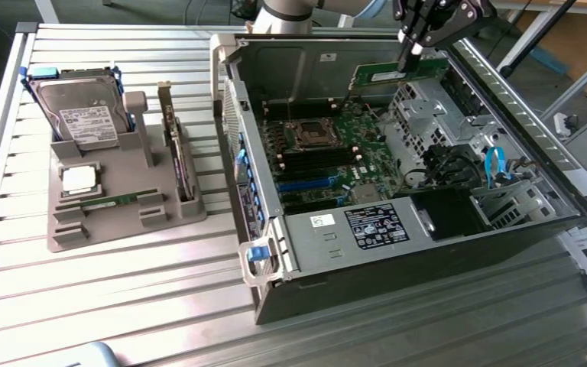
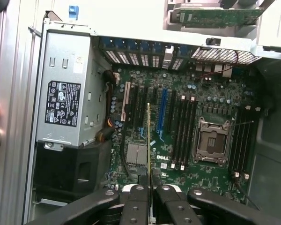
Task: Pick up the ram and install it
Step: 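Pick up the ram and move it above insertion slot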
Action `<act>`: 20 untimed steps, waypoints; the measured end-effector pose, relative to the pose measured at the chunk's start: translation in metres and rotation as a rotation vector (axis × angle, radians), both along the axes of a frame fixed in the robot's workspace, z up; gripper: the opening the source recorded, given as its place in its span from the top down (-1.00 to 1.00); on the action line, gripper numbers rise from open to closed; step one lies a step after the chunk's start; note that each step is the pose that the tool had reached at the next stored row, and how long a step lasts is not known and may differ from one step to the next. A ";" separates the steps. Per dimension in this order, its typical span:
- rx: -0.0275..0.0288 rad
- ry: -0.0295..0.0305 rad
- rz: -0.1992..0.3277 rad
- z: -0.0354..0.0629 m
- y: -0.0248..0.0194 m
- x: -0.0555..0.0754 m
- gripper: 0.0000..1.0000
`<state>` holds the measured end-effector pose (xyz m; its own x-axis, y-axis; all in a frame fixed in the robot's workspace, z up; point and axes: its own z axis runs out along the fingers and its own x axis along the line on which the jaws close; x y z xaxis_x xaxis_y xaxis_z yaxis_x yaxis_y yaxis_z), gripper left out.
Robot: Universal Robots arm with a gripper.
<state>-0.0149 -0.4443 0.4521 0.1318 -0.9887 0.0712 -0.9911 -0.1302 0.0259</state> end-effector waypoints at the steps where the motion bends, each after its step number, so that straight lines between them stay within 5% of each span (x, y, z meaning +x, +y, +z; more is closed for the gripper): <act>1: 0.0018 0.0000 0.000 0.0000 0.0000 0.000 0.74; 11: 0.0186 -0.0001 0.000 -0.0001 0.0000 0.000 0.74; 20: 0.0576 -0.0001 0.000 -0.0002 0.0000 0.001 0.74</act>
<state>-0.0136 -0.4443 0.4519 0.1317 -0.9912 0.0142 -0.9911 -0.1315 0.0183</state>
